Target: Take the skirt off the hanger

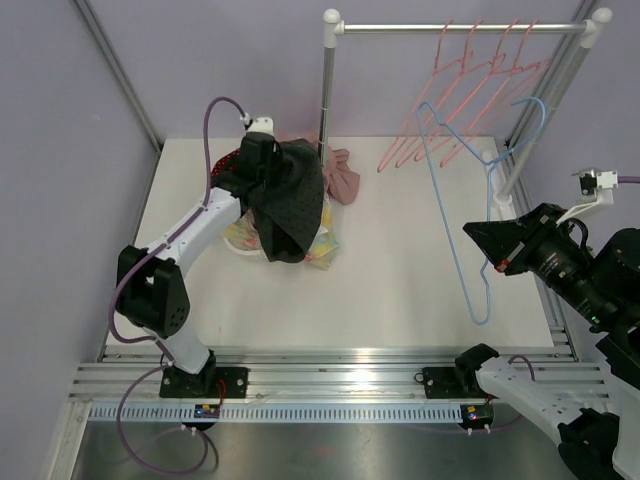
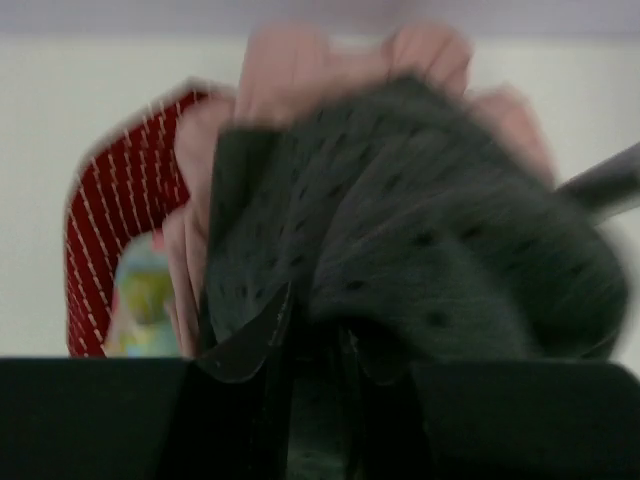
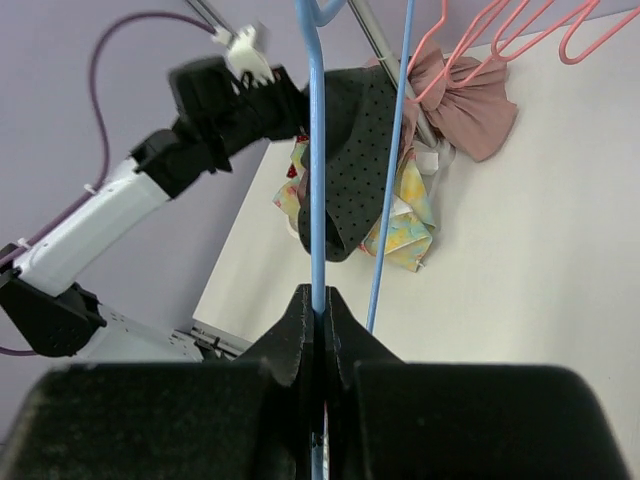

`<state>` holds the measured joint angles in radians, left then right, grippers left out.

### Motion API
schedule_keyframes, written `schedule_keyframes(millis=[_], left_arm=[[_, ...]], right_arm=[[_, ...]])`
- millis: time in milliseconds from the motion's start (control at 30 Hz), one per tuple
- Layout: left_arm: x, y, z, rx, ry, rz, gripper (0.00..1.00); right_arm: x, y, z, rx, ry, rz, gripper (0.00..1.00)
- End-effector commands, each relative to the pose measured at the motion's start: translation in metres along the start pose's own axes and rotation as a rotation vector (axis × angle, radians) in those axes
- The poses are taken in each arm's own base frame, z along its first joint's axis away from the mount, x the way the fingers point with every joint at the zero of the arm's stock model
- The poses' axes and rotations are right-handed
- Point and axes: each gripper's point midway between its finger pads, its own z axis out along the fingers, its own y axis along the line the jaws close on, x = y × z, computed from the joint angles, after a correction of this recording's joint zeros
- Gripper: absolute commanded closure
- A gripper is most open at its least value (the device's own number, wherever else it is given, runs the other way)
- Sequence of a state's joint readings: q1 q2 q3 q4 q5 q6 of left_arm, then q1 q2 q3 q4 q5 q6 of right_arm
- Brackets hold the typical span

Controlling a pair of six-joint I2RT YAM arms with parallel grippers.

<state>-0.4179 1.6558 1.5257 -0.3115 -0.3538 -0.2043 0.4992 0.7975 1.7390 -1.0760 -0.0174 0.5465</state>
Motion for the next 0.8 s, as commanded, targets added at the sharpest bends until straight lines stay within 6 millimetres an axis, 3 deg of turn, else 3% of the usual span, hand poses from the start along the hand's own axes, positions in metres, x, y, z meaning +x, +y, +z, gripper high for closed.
schedule_keyframes(millis=[0,33,67,133,167,200,233,267,300,333,367,400,433,467,533,567,600,633,667,700,733,767], left_arm=[[0.015,0.009,-0.01,0.018,-0.003,-0.144,0.67],[0.02,0.006,-0.012,0.046,0.001,-0.151,0.28],[0.02,0.006,-0.018,0.059,0.0,-0.155,0.01],[0.021,0.004,-0.028,0.075,0.024,-0.165,0.01],[0.031,0.003,-0.037,0.088,0.083,-0.16,0.01],[0.023,0.003,-0.052,0.112,0.076,-0.172,0.01],[0.024,0.001,-0.063,0.133,0.085,-0.18,0.01],[0.028,0.002,-0.079,0.137,0.098,-0.176,0.01],[0.014,0.006,-0.105,0.154,0.047,-0.19,0.01],[0.023,0.011,-0.119,0.158,0.052,-0.192,0.01],[0.029,0.012,-0.133,0.175,0.066,-0.188,0.01],[0.02,0.018,-0.162,0.203,0.018,-0.203,0.01],[0.023,0.021,-0.175,0.215,0.016,-0.204,0.01],[0.042,0.025,-0.185,0.218,0.065,-0.184,0.01],[0.047,0.038,-0.217,0.23,0.039,-0.191,0.01],[0.064,0.044,-0.226,0.232,0.076,-0.157,0.01],[0.069,0.05,-0.234,0.225,0.075,-0.147,0.01],[0.076,0.057,-0.238,0.202,0.081,-0.142,0.01],[0.08,0.068,-0.25,0.178,0.056,-0.15,0.01],[0.095,0.07,-0.248,0.177,0.079,-0.134,0.01],[0.1,0.071,-0.25,0.185,0.074,-0.114,0.01],[0.103,0.076,-0.254,0.177,0.063,-0.112,0.01]], right_arm=[[-0.017,0.009,0.004,-0.023,-0.052,-0.02,1.0],[-0.018,0.011,0.011,-0.028,-0.04,-0.024,1.0],[-0.021,0.015,0.015,-0.04,-0.042,-0.028,1.0],[-0.025,0.024,0.037,-0.063,-0.019,-0.039,1.0],[-0.032,0.03,0.041,-0.078,-0.026,-0.046,1.0],[-0.037,0.035,0.049,-0.094,-0.033,-0.058,1.0],[-0.036,0.035,0.069,-0.08,-0.008,-0.063,1.0],[-0.046,0.041,0.072,-0.093,-0.027,-0.068,1.0],[-0.051,0.044,0.081,-0.097,-0.037,-0.081,1.0],[-0.051,0.041,0.101,-0.078,-0.021,-0.084,1.0],[-0.059,0.045,0.106,-0.08,-0.04,-0.092,1.0],[-0.064,0.046,0.115,-0.075,-0.05,-0.108,1.0],[-0.063,0.038,0.137,-0.032,-0.041,-0.113,1.0],[-0.072,0.04,0.141,-0.027,-0.064,-0.121,1.0],[-0.077,0.029,0.169,0.035,-0.075,-0.147,1.0],[-0.083,0.029,0.173,0.043,-0.095,-0.155,1.0],[-0.088,0.029,0.181,0.047,-0.112,-0.176,1.0],[-0.084,0.023,0.202,0.069,-0.096,-0.188,1.0],[-0.094,0.025,0.206,0.074,-0.125,-0.198,1.0],[-0.097,0.023,0.214,0.086,-0.127,-0.215,1.0],[-0.09,0.011,0.239,0.119,-0.095,-0.225,1.0],[-0.104,0.018,0.239,0.106,-0.13,-0.223,1.0]])
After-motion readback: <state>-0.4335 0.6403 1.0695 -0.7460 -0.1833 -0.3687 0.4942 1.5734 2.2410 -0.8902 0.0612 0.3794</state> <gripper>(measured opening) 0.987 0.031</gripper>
